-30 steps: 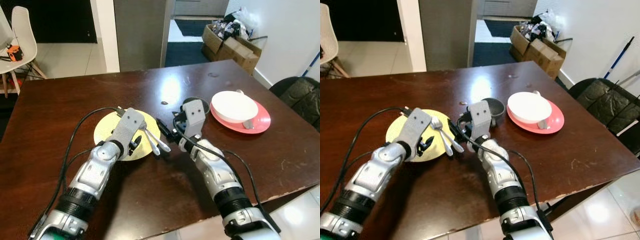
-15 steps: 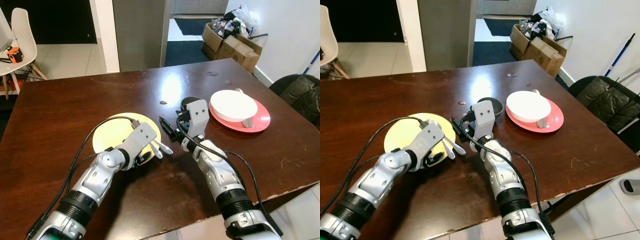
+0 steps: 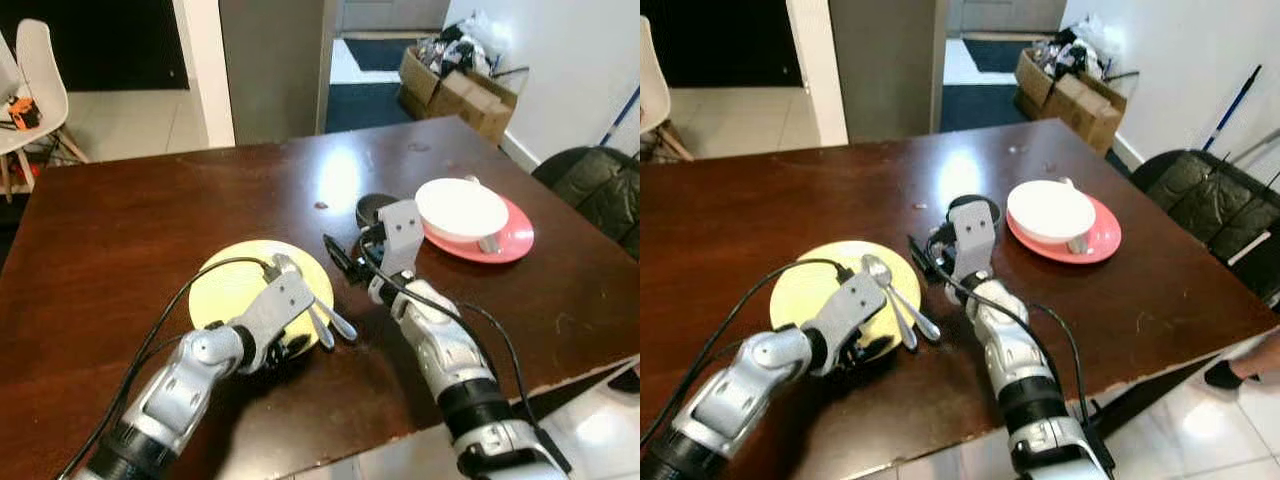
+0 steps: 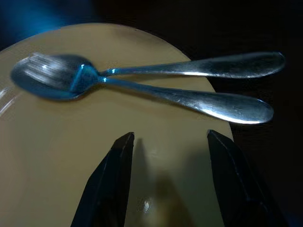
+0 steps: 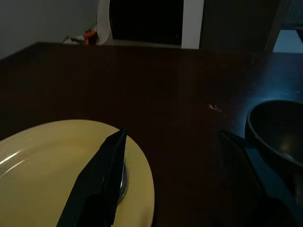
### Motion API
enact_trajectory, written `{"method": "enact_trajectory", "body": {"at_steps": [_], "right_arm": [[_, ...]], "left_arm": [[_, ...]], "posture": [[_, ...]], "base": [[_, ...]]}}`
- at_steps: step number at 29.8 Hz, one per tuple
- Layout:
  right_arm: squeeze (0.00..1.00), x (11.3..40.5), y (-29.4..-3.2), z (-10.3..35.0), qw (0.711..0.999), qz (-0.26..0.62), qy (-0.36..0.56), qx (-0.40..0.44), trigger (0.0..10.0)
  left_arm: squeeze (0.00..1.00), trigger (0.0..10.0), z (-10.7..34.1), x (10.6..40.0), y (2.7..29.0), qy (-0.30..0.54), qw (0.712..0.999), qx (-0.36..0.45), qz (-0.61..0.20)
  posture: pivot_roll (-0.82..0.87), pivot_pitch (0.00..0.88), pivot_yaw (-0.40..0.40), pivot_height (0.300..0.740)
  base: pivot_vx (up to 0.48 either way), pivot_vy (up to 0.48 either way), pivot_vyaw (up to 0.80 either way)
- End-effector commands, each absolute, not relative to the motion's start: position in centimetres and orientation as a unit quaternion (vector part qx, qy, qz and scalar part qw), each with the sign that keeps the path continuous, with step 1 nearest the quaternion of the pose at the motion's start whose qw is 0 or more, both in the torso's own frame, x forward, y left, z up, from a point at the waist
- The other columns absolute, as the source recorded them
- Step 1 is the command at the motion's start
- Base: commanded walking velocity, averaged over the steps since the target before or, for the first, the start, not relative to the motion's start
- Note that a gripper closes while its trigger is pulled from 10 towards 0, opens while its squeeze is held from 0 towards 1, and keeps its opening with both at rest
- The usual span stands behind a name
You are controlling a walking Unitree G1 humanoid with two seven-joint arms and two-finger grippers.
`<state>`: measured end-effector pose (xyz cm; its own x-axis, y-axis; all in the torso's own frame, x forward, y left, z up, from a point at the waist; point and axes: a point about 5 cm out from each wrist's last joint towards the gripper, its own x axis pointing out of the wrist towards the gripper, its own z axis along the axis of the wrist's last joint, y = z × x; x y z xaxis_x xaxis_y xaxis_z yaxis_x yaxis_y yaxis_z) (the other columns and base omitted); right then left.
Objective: Setting the table
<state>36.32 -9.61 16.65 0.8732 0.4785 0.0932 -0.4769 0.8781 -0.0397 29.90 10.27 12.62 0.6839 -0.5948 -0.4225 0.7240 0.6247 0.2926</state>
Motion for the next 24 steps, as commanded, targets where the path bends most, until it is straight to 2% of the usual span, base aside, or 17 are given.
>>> {"method": "enact_trajectory", "body": {"at_steps": [1, 7, 8, 9, 10, 13, 20, 24], "right_arm": [[0.0, 36.0, -9.8, 15.2, 0.968, 0.25, -0.019, -0.024, 10.0], [0.0, 36.0, -9.7, 14.7, 0.965, 0.261, -0.004, -0.03, 10.0], [0.0, 35.8, -9.2, 14.2, 0.96, 0.278, 0.017, -0.027, 10.0], [0.0, 35.8, -9.2, 14.2, 0.96, 0.278, 0.017, -0.027, 10.0], [0.0, 35.6, -8.7, 13.6, 0.956, 0.29, 0.034, -0.016, 10.0], [0.0, 35.5, -7.8, 13.5, 0.954, 0.296, 0.04, 0.019, 10.0], [0.0, 35.6, -5.0, 13.7, 0.947, 0.297, 0.082, 0.092, 10.0], [0.0, 35.6, -4.6, 12.5, 0.952, 0.252, 0.132, 0.116, 10.0]], "left_arm": [[0.0, 10.0, 11.9, 28.7, 11.0, 0.167, 0.886, 0.214, -0.375], [0.0, 10.0, 12.2, 28.0, 11.9, 0.169, 0.891, 0.199, -0.371], [0.0, 10.0, 13.3, 28.4, 12.2, 0.145, 0.908, 0.179, -0.351], [0.0, 10.0, 13.3, 28.4, 12.2, 0.145, 0.908, 0.179, -0.351], [0.0, 10.0, 14.5, 29.2, 12.5, 0.118, 0.924, 0.161, -0.326], [0.0, 10.0, 16.4, 30.1, 12.8, 0.074, 0.94, 0.146, -0.299], [0.0, 10.0, 19.2, 30.3, 13.4, 0.022, 0.943, 0.147, -0.297], [0.0, 10.0, 19.4, 30.4, 13.8, 0.017, 0.946, 0.156, -0.284]], "posture": [[0.09, 0.065, 0.059, 0.74], [0.09, 0.063, 0.055, 0.74], [0.09, 0.061, 0.051, 0.74], [0.09, 0.061, 0.051, 0.74], [0.09, 0.06, 0.048, 0.74], [0.1, 0.059, 0.046, 0.74], [0.1, 0.054, 0.047, 0.74], [0.1, 0.054, 0.038, 0.74]], "base": [[0.0, 0.0, 0.0], [0.0, 0.0, 0.0], [0.0, 0.0, 0.0], [0.0, 0.0, 0.0], [0.0, 0.0, 0.0], [0.0, 0.0, 0.0], [0.0, 0.0, 0.0], [0.0, 0.0, 0.0]]}}
